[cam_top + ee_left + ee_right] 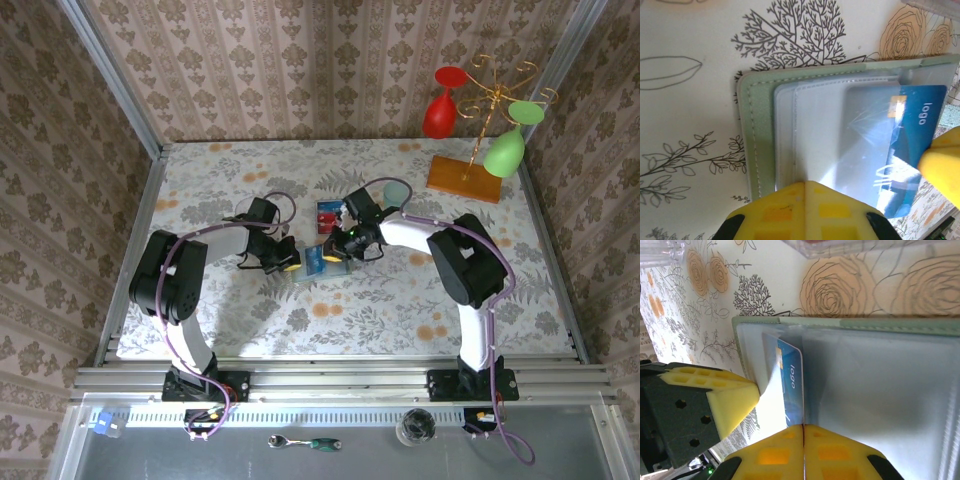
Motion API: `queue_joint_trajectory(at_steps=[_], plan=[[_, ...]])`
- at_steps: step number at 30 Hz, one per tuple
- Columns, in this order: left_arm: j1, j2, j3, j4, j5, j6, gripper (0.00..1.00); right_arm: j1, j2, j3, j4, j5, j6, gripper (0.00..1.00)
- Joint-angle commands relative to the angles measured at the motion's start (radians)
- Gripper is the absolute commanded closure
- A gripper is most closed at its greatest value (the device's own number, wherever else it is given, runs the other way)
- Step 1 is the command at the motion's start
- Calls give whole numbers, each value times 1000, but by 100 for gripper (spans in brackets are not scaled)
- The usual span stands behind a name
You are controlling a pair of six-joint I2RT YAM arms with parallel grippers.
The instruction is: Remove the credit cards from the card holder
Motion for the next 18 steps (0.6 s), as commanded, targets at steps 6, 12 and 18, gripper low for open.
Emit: queue_joint_trajectory(at_steps=[6, 12, 18], plan=[[6, 4, -20, -49, -19, 24, 100, -18, -70, 23, -177, 103, -107, 94], [6, 0, -19, -47, -14, 20, 100, -12, -80, 58, -240, 137, -149, 94], [6, -1, -18, -43, -11, 19, 100, 15, -58, 107, -281, 175, -169, 94]])
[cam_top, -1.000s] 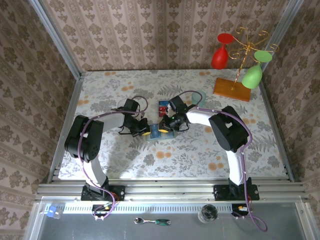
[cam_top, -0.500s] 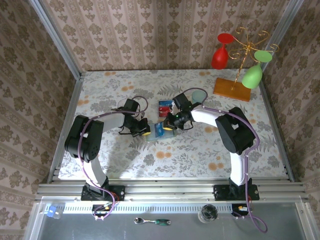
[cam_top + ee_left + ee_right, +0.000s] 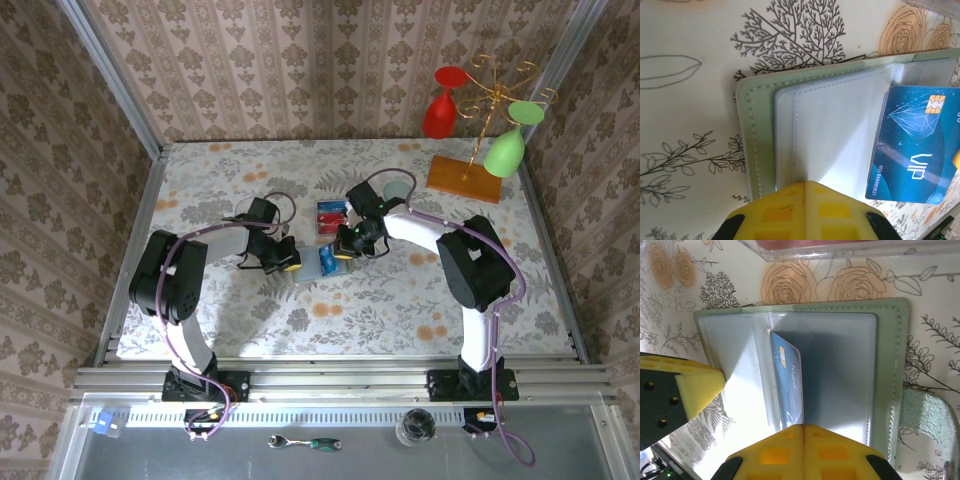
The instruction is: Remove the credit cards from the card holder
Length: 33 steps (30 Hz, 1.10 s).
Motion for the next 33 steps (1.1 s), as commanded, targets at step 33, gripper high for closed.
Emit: queue_joint_trajectory(at_steps=[33], plan=[[8, -5, -25, -24, -13, 25, 100, 70, 1, 105, -103, 102, -17, 94]])
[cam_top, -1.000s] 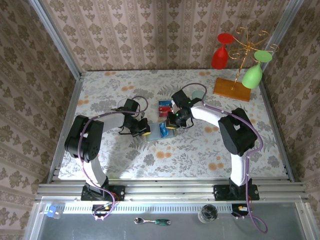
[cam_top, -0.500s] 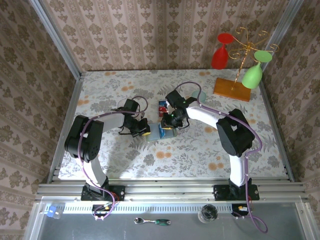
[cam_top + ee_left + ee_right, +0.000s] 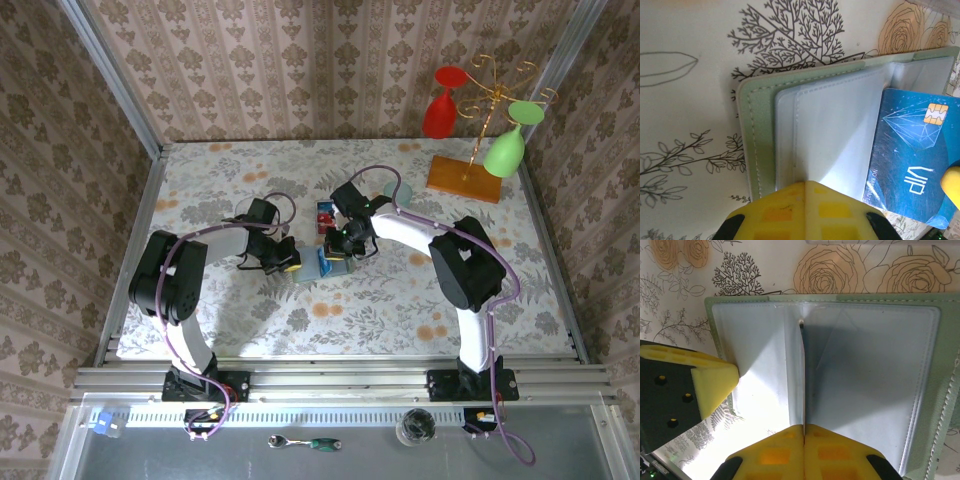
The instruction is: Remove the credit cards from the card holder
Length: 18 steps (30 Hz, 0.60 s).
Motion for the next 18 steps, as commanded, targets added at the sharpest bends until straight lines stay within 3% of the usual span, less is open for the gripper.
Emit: queue_joint_trajectory(at_steps=[1, 8, 18], plan=[[7, -3, -12, -38, -22, 26, 100, 2, -43, 16, -31, 42, -11, 95], [11, 6, -1, -43, -20, 37, 100, -20, -84, 49, -112, 55, -163, 98], [19, 11, 22, -70, -35, 66, 100, -20, -83, 168, -286, 217, -745, 100]])
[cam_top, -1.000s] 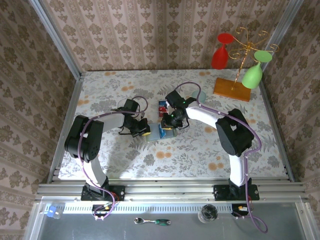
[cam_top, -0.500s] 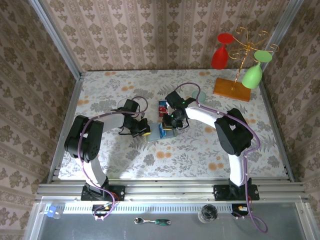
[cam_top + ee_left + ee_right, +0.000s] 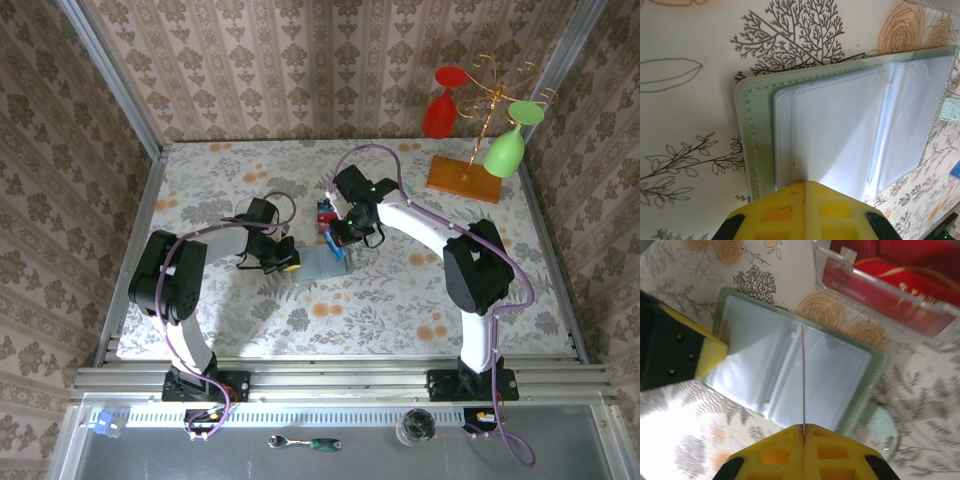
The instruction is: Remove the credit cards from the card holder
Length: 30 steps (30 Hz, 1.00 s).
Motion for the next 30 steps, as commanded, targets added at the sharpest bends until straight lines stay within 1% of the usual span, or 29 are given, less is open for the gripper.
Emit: queue_joint_trajectory(at_steps=[1, 6, 10, 18, 25, 30], plan=[[11, 11, 18, -58, -31, 38, 100, -2, -34, 31, -91, 88, -329, 100], [14, 15, 27, -62, -30, 45, 100, -5, -16, 100, -138, 133, -632, 100], [14, 17, 36, -66, -27, 48, 100, -14, -7, 141, -134, 167, -786, 100], [14, -14, 45, -68, -14, 46, 100, -64, 122, 380, -236, 138, -909, 100], [15, -53, 41, -69, -18, 32, 93, -96, 252, 590, -305, 95, -970, 100], [19, -77, 22, -58, -22, 18, 92, -113, 337, 710, -332, 82, -1003, 100]])
